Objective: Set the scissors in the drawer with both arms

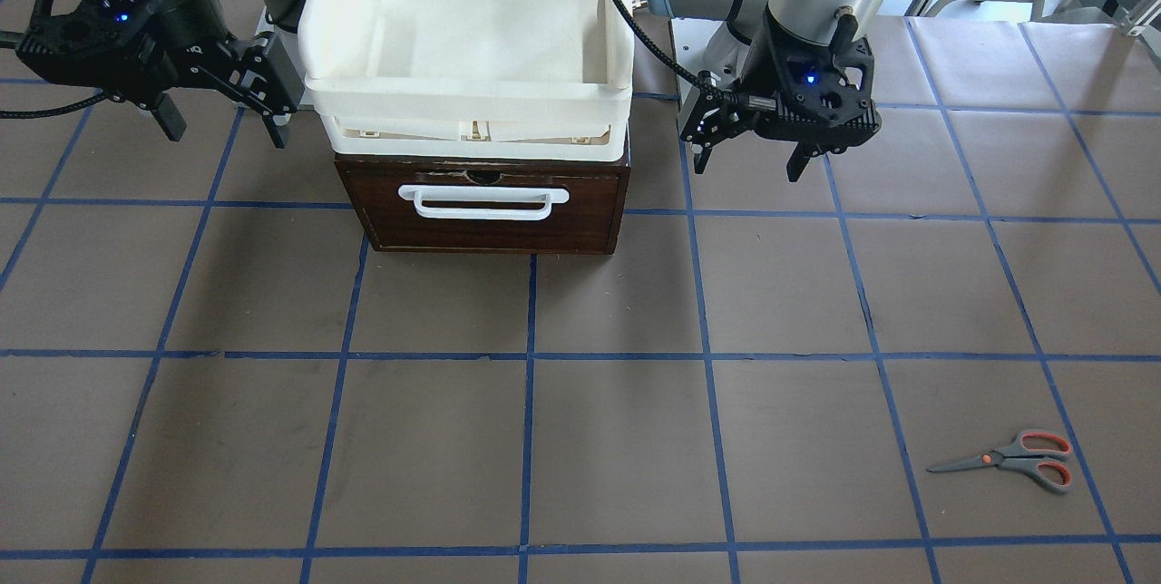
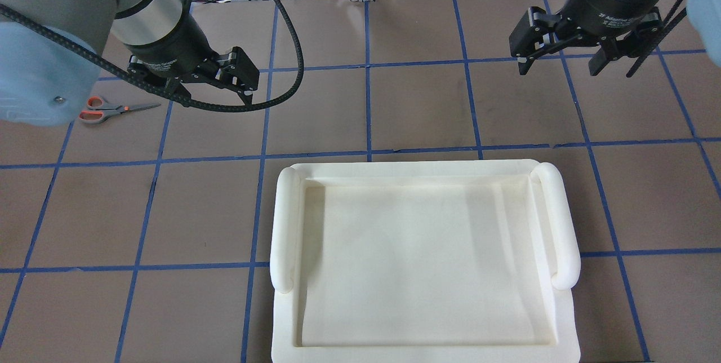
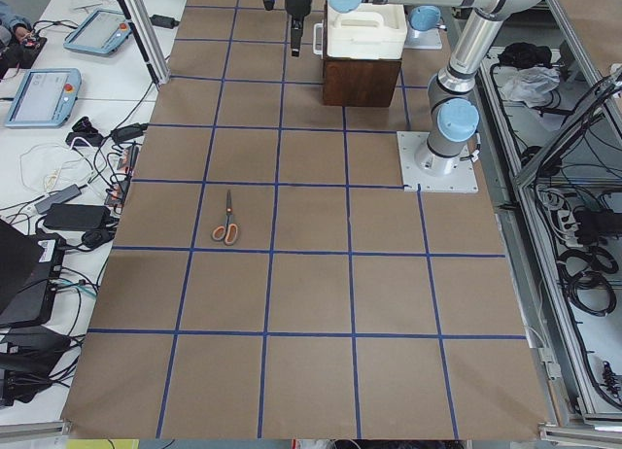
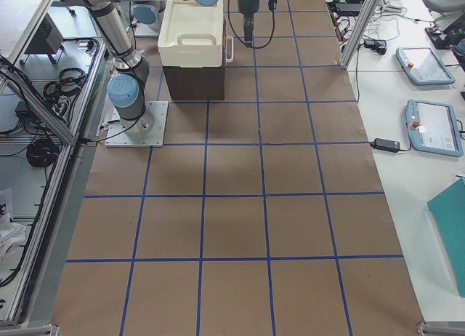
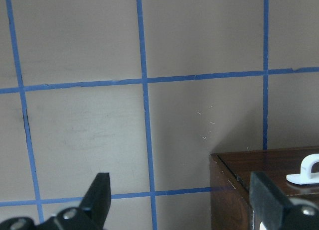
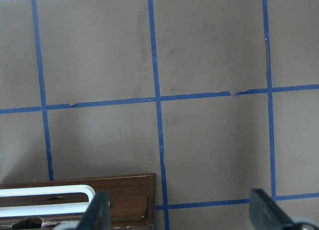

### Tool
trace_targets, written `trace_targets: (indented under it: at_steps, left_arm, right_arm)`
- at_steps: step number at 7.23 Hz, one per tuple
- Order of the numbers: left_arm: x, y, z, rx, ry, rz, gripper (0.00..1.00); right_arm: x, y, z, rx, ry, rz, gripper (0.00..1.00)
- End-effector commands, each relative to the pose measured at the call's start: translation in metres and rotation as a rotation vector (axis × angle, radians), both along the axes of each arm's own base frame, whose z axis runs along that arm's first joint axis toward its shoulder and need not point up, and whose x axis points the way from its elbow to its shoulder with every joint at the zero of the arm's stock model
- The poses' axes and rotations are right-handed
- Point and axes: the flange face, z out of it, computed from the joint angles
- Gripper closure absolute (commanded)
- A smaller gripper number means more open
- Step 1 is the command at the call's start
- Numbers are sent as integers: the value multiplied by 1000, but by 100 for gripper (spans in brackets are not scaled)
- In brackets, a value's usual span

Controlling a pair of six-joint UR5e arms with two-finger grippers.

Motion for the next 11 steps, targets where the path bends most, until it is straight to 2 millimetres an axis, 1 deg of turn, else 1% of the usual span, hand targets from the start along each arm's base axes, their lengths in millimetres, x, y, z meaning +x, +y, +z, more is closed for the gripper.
trace_targets:
  at_steps: [1, 2, 3, 4, 5, 6, 7, 8, 9, 10, 11]
  left_arm:
    - [1, 0, 0, 1, -13, -17, 0]
    - [5, -3, 1, -3, -14, -29, 0]
    - [22, -10, 0, -4, -28, -114, 0]
    - [62, -25, -9, 16, -59, -232, 0]
    - [112, -44, -31, 60, -59, -372, 0]
    - [154, -63, -56, 92, -47, -519, 0]
    - [200, -83, -80, 80, -55, -637, 0]
    - [233, -104, -106, 73, -95, -813, 0]
    - [264, -126, -128, 43, -145, -1017, 0]
    - [300, -144, -149, 28, -178, -1177, 0]
    - [318, -158, -170, 49, -164, -1277, 0]
  right_arm:
    - [0, 0, -1, 1, 1, 0, 0]
    - [-2, -1, -2, 7, 6, -5, 0]
    - [-3, 0, -1, 5, 22, -11, 0]
    - [-8, 1, -4, 13, 76, -19, 0]
    - [-11, 6, -1, 13, 107, -22, 0]
    - [-12, 4, -4, 17, 114, -30, 0]
    - [-23, -2, -10, 21, 207, -90, 0]
    - [-26, -14, -23, 19, 220, -294, 0]
    - [-25, -27, -38, 28, 206, -495, 0]
    - [-20, -31, -39, 7, 174, -609, 0]
    - [-16, -35, -38, -13, 111, -704, 0]
